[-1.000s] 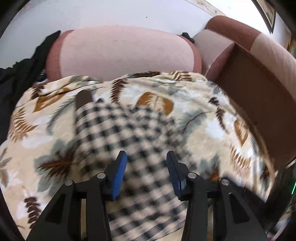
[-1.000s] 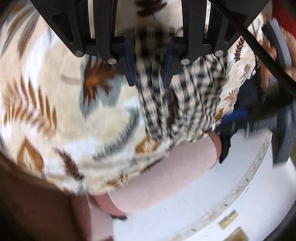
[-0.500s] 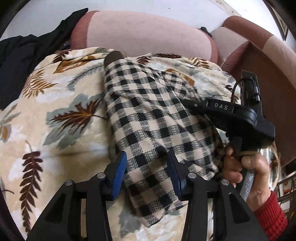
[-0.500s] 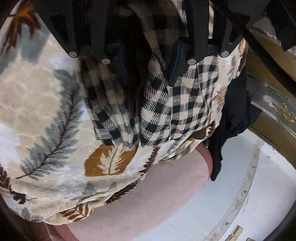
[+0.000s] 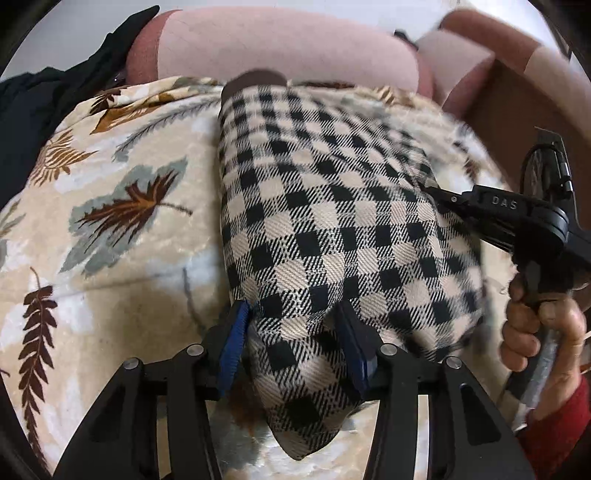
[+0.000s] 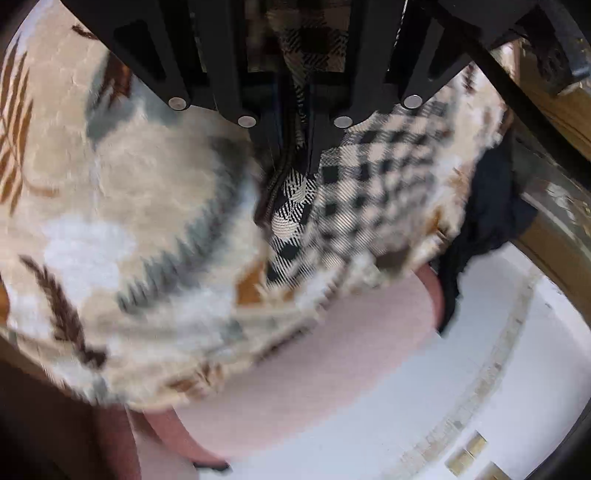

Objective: Fold large clothes
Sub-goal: 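Lift the hem end and fold it over toward the collar with both grippers, then lay the folded bundle down and open both grippers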

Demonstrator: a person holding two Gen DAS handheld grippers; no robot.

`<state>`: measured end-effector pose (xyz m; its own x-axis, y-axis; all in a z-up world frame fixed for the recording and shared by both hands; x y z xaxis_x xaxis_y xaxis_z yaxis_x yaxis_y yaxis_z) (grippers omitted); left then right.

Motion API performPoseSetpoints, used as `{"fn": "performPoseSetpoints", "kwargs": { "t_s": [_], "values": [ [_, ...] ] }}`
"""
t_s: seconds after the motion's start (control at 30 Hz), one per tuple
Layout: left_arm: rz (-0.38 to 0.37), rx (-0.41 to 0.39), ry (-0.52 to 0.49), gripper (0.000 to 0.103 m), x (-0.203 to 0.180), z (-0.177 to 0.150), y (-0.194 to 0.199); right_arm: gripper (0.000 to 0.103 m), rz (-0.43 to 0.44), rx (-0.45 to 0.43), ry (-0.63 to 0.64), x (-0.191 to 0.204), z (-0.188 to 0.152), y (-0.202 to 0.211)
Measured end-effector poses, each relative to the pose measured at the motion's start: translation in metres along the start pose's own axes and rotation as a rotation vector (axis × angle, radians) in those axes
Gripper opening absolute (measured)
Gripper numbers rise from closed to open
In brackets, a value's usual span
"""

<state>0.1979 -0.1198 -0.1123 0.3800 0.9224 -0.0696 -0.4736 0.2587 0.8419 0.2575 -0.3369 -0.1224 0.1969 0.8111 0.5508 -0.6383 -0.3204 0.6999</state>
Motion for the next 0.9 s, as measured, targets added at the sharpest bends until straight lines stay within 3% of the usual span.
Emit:
{"fn": "performPoseSetpoints", "kwargs": {
  "t_s": [0.07, 0.27, 0.4, 0.5, 0.53, 0.57, 0.67, 0.73, 0.83, 0.9],
  "values": [
    [0.016, 0.003, -0.017, 0.048, -0.001, -0.002, 0.000, 0.044, 0.015, -0.004, -0.040, -0.014, -0.004, 0.003],
    [-0.018, 0.009, 0.022, 0.049, 0.004, -0.008, 0.003, 0.045, 0.141, -0.054, -0.059, -0.022, 0.003, 0.053],
    [-0.024, 0.003, 0.054, 0.050, 0.005, -0.013, 0.003, 0.045, 0.195, 0.028, -0.012, -0.011, -0.023, 0.052],
    [-0.017, 0.006, 0.042, 0.050, 0.004, -0.019, 0.004, 0.050, 0.185, 0.118, 0.037, -0.002, -0.056, 0.035],
    [-0.015, 0.015, 0.038, 0.050, 0.004, -0.023, 0.005, 0.049, 0.172, 0.148, 0.052, -0.002, -0.066, 0.031],
    [-0.013, 0.028, 0.041, 0.048, 0.005, -0.028, 0.005, 0.034, 0.160, 0.185, 0.055, 0.000, -0.078, 0.025],
    [-0.046, 0.050, 0.072, 0.042, 0.009, -0.043, 0.007, 0.021, 0.175, 0.237, 0.027, 0.004, -0.087, 0.033],
    [-0.057, 0.046, 0.083, 0.042, 0.010, -0.049, 0.011, 0.020, 0.171, 0.260, 0.008, 0.003, -0.087, 0.045],
    [-0.070, 0.035, 0.080, 0.042, 0.008, -0.057, 0.016, 0.020, 0.039, 0.253, 0.050, -0.005, -0.092, 0.051],
    [-0.071, 0.030, 0.064, 0.042, 0.005, -0.061, 0.022, 0.024, -0.003, 0.243, 0.056, -0.007, -0.091, 0.054]
  ]
}}
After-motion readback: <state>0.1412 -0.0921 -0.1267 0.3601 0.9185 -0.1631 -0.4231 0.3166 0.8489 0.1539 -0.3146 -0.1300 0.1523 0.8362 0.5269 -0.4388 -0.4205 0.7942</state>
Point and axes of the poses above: each gripper's, at about its wrist camera, not at the fingertips, and y roughly against the way its jaws point, x to its left, z to its top, the point moved 6 cm from there along -y, roughly the way its jaws point, and after that the axes turned 6 degrees about -y, right-handed, at the moved point
